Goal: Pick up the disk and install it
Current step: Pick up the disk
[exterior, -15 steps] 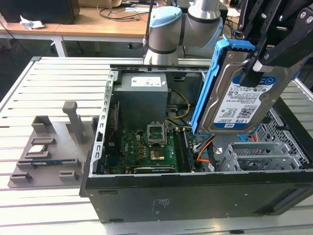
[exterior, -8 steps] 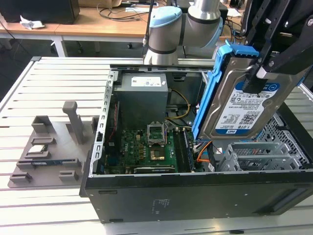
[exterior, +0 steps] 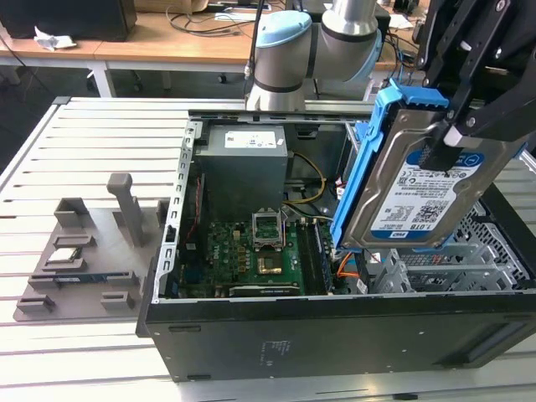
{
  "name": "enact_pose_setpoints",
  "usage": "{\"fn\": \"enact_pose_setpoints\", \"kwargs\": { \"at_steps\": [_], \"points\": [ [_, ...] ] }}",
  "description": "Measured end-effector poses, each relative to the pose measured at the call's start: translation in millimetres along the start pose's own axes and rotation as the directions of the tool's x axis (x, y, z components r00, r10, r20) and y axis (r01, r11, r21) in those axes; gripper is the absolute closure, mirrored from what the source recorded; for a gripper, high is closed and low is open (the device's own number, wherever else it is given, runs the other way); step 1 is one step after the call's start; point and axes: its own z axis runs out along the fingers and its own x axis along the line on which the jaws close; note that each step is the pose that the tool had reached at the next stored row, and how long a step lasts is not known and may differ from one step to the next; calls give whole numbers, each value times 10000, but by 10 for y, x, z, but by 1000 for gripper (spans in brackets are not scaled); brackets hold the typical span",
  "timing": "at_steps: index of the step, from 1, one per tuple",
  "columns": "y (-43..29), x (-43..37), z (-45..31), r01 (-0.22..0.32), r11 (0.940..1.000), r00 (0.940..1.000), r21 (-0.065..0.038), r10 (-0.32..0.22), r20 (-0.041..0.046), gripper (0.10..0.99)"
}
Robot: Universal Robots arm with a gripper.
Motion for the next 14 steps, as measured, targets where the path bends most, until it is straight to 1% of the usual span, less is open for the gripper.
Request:
{"fn": "enact_pose_setpoints", "kwargs": {
  "at_steps": [3,4,8,11,12,14],
  "points": [
    [-32,-2,22,-3,10000,10000,-1,3,6,725],
    [-57,-4,46,-4,10000,10000,-5,4,5,725],
    [-114,-17,107,-5,10000,10000,-10,5,-7,725],
    [-171,-35,130,-11,10000,10000,-8,11,-54,725],
    [-219,-59,143,-14,10000,10000,-6,14,-98,725],
    [-257,-79,153,-17,10000,9999,-5,17,-128,725]
  ]
}}
